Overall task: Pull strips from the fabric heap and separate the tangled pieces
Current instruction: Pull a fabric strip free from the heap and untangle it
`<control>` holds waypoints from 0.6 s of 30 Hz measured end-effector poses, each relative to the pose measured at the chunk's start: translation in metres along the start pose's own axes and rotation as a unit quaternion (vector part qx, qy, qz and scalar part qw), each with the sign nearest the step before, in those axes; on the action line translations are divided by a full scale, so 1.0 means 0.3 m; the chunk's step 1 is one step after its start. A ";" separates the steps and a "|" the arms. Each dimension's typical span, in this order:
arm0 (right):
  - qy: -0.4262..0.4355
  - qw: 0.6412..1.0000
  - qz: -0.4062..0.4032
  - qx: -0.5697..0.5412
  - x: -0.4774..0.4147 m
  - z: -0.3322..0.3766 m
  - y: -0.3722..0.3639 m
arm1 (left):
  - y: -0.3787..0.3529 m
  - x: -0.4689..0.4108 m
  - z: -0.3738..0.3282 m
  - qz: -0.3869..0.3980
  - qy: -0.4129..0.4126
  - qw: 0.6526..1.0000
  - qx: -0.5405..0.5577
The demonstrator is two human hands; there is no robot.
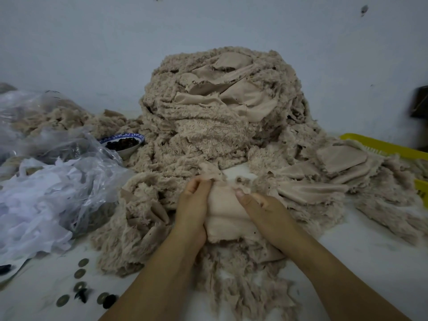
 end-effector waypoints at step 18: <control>-0.140 0.937 -0.138 -0.288 -0.035 -0.074 0.045 | 0.024 -0.068 0.022 -0.038 0.084 0.977 0.191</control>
Point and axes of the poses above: each hand's wrist, its own x-axis away from the middle knuckle, its own y-axis out of the back of the hand, z = x × y, the point moved 7 cm from there along -x, towards the middle knuckle, and after that the axes turned 8 degrees about -z, right-handed, at the moved point
